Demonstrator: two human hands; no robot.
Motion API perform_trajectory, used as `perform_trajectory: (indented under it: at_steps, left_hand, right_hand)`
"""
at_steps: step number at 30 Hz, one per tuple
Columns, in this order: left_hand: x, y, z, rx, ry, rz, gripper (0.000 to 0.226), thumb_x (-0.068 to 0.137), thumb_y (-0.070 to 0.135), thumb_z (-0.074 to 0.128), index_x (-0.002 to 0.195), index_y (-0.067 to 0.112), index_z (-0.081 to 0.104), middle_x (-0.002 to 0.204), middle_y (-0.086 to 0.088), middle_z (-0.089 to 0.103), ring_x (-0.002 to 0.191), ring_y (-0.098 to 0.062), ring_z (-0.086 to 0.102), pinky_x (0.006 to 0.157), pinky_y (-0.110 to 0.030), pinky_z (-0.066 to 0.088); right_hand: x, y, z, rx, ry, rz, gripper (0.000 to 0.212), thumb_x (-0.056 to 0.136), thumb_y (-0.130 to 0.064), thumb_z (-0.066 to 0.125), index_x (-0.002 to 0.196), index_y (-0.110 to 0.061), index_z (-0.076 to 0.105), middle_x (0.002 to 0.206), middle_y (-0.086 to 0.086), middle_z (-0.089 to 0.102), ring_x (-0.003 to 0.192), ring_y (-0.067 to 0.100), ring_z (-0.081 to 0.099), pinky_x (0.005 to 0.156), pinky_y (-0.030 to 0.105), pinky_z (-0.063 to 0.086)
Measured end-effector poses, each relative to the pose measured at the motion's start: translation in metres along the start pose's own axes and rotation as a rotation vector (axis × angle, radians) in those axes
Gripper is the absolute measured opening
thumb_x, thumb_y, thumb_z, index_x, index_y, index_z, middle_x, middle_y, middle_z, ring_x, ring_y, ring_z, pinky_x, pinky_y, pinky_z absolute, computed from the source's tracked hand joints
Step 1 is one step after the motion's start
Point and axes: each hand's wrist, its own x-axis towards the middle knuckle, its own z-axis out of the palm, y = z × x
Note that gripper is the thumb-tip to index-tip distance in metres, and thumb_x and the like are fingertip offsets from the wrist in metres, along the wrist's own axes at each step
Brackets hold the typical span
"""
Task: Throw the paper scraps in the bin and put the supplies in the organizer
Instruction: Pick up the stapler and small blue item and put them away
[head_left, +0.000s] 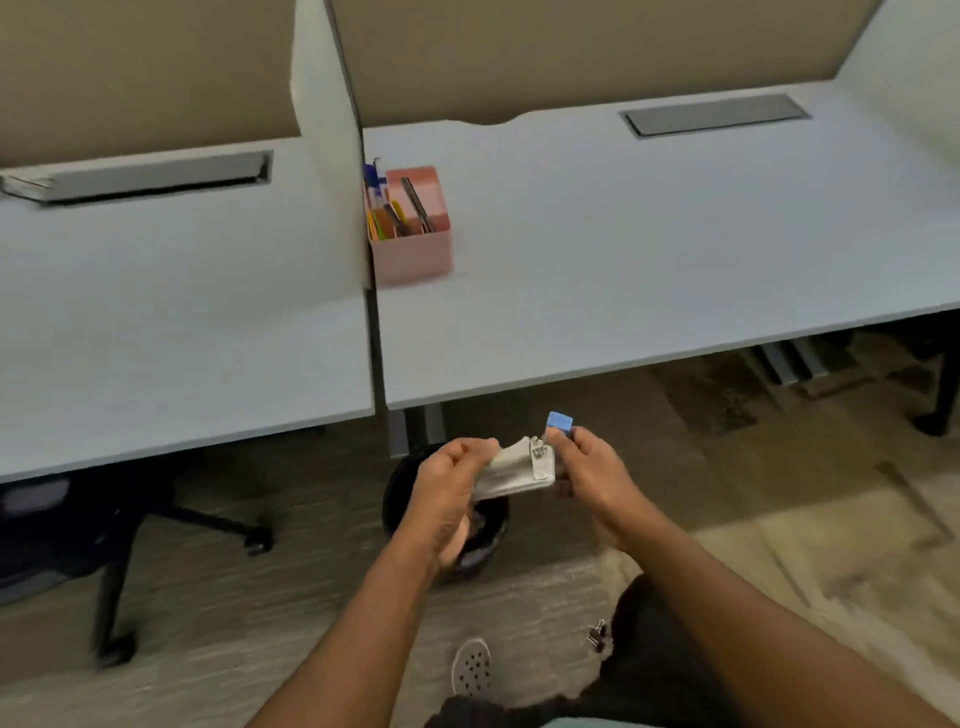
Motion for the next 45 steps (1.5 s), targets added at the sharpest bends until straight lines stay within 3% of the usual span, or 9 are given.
perform_trajectory:
  at_steps: [5, 10, 14, 18, 24, 27, 36, 39, 45]
  left_hand:
    - [0.016, 0.047, 0.002, -0.260, 0.092, 0.031, 0.048, 0.071, 0.014, 0.079, 0.114, 0.005, 0.061, 0.108, -0.020, 0.070, 0.100, -0.031, 0.068, 0.095, -0.046, 0.052]
    - [0.057, 0.081, 0.006, -0.449, 0.155, -0.044, 0.048, 0.069, 0.019, 0.079, 0.111, 0.001, 0.064, 0.105, -0.019, 0.072, 0.098, -0.028, 0.068, 0.079, -0.034, 0.053]
    - [0.104, 0.108, 0.018, -0.287, 0.271, -0.064, 0.029, 0.082, 0.026, 0.074, 0.105, 0.009, 0.065, 0.101, -0.015, 0.072, 0.090, -0.028, 0.068, 0.065, -0.035, 0.052]
    - [0.155, 0.150, 0.037, -0.129, 0.282, -0.020, 0.015, 0.091, 0.019, 0.063, 0.105, 0.015, 0.062, 0.106, -0.011, 0.067, 0.091, -0.025, 0.065, 0.073, -0.036, 0.053]
    - [0.236, 0.209, 0.070, -0.016, 0.386, 0.052, 0.047, 0.078, 0.011, 0.078, 0.118, 0.014, 0.053, 0.114, -0.009, 0.063, 0.099, -0.023, 0.065, 0.090, -0.041, 0.056]
    - [0.274, 0.243, 0.084, -0.048, 0.482, 0.133, 0.052, 0.071, 0.013, 0.084, 0.115, 0.010, 0.057, 0.112, -0.008, 0.067, 0.095, -0.021, 0.069, 0.078, -0.034, 0.059]
    - [0.373, 0.351, 0.079, 0.631, 0.699, 0.374, 0.039, 0.074, 0.024, 0.081, 0.106, 0.011, 0.064, 0.097, 0.004, 0.065, 0.081, -0.008, 0.060, 0.062, -0.011, 0.046]
    - [0.408, 0.367, 0.060, 0.883, 0.617, 0.267, 0.048, 0.072, 0.023, 0.081, 0.107, 0.009, 0.052, 0.093, 0.002, 0.054, 0.084, -0.015, 0.055, 0.068, -0.025, 0.047]
    - [0.445, 0.357, 0.029, 1.117, 0.385, 0.088, 0.038, 0.072, 0.018, 0.080, 0.094, 0.014, 0.049, 0.087, 0.002, 0.054, 0.082, -0.015, 0.053, 0.053, -0.017, 0.038]
  right_hand:
    - [0.013, -0.055, 0.011, -0.067, 0.062, -0.121, 0.029, 0.098, -0.040, 0.047, 0.104, -0.015, 0.059, 0.103, 0.007, 0.067, 0.089, 0.019, 0.066, 0.071, 0.027, 0.054]
    - [0.052, -0.098, 0.024, -0.107, 0.034, -0.150, 0.029, 0.099, -0.040, 0.045, 0.108, -0.015, 0.056, 0.104, 0.005, 0.064, 0.090, 0.019, 0.067, 0.068, 0.027, 0.058]
    - [0.103, -0.124, 0.036, -0.136, 0.003, -0.190, 0.028, 0.099, -0.044, 0.041, 0.101, -0.021, 0.056, 0.102, 0.001, 0.064, 0.092, 0.017, 0.065, 0.072, 0.031, 0.060]
    - [0.167, -0.162, 0.036, -0.265, 0.072, -0.219, 0.032, 0.098, -0.049, 0.039, 0.092, -0.022, 0.054, 0.092, 0.000, 0.064, 0.088, 0.017, 0.063, 0.086, 0.042, 0.054]
    - [0.244, -0.215, 0.027, -0.137, 0.079, -0.217, 0.025, 0.099, -0.042, 0.045, 0.095, -0.020, 0.056, 0.091, 0.000, 0.065, 0.089, 0.019, 0.064, 0.080, 0.037, 0.054]
    - [0.285, -0.245, 0.028, -0.104, 0.096, -0.220, 0.025, 0.099, -0.041, 0.045, 0.101, -0.018, 0.056, 0.094, -0.002, 0.065, 0.087, 0.014, 0.063, 0.067, 0.026, 0.049]
    - [0.382, -0.310, 0.035, -0.032, 0.172, -0.253, 0.029, 0.098, -0.041, 0.048, 0.113, -0.016, 0.054, 0.107, 0.003, 0.064, 0.098, 0.021, 0.062, 0.089, 0.042, 0.054]
    - [0.405, -0.314, 0.030, -0.159, 0.171, -0.303, 0.033, 0.099, -0.039, 0.047, 0.115, -0.011, 0.054, 0.109, 0.008, 0.065, 0.099, 0.024, 0.061, 0.084, 0.034, 0.049]
    - [0.443, -0.309, 0.031, -0.377, 0.083, -0.484, 0.041, 0.098, -0.030, 0.050, 0.136, -0.016, 0.041, 0.107, 0.009, 0.067, 0.085, 0.021, 0.062, 0.073, 0.026, 0.045]
